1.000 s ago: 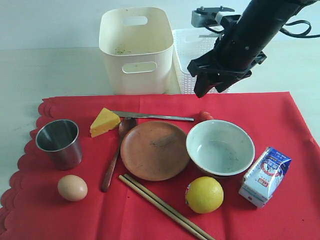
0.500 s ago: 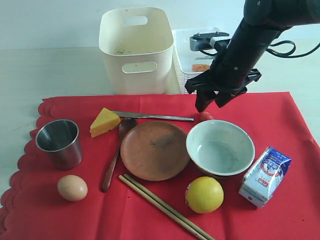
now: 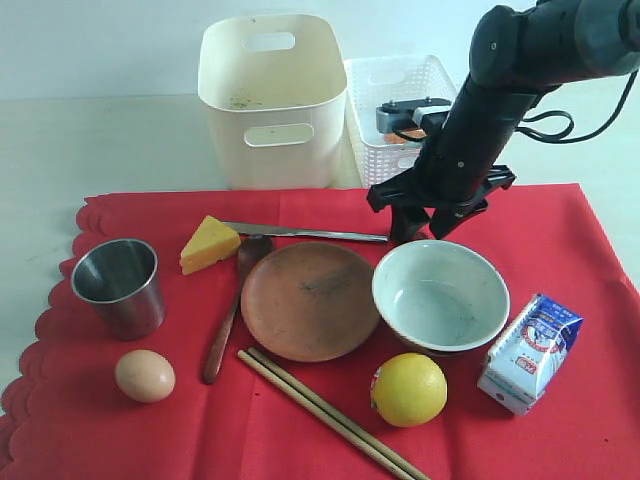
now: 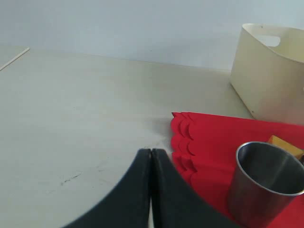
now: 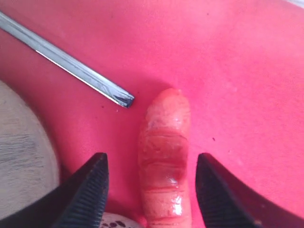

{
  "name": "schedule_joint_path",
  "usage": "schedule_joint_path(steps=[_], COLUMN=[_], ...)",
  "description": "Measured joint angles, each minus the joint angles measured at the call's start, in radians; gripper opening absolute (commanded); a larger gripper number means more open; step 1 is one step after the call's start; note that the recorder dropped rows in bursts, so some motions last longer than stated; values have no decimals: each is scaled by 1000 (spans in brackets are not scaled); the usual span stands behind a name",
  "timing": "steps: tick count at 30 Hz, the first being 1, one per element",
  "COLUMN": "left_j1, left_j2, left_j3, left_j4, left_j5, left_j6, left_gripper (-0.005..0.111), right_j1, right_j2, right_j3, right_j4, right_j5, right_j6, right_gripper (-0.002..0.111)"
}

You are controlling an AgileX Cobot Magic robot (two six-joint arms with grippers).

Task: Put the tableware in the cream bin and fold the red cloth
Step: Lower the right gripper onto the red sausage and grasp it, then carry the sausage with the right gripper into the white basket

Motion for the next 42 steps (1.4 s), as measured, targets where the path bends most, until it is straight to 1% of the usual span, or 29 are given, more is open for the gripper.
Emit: schedule_joint_path(steps=[2,5,7,10,12,13,14,17,26,42], left_j1=[0,0,0,0,0,0,0,0,0,0], left_j2=[0,0,0,0,0,0,0,0,0,0], left_j3=[0,0,0,0,0,0,0,0,0,0], left_j4=[0,0,0,0,0,0,0,0,0,0], left_j5=[0,0,0,0,0,0,0,0,0,0], left_j6=[0,0,0,0,0,0,0,0,0,0], left_gripper=[1,1,1,1,1,1,1,1,1,1], right_j1=[0,0,0,0,0,0,0,0,0,0], right_j2=[10,23,32,40,42,42,42,42,-2,-196], right_j3=[0,0,0,0,0,0,0,0,-2,-136], right_j4=[0,0,0,0,-3,-3,-3,-11,-56,-66], right_j5=[0,-2,-2,-6,-8,-10,-10,-10,-25,4], right_j6=[0,0,0,0,0,0,0,0,0,10], right_gripper=[54,50,42,25,15,12,6,0,0,0])
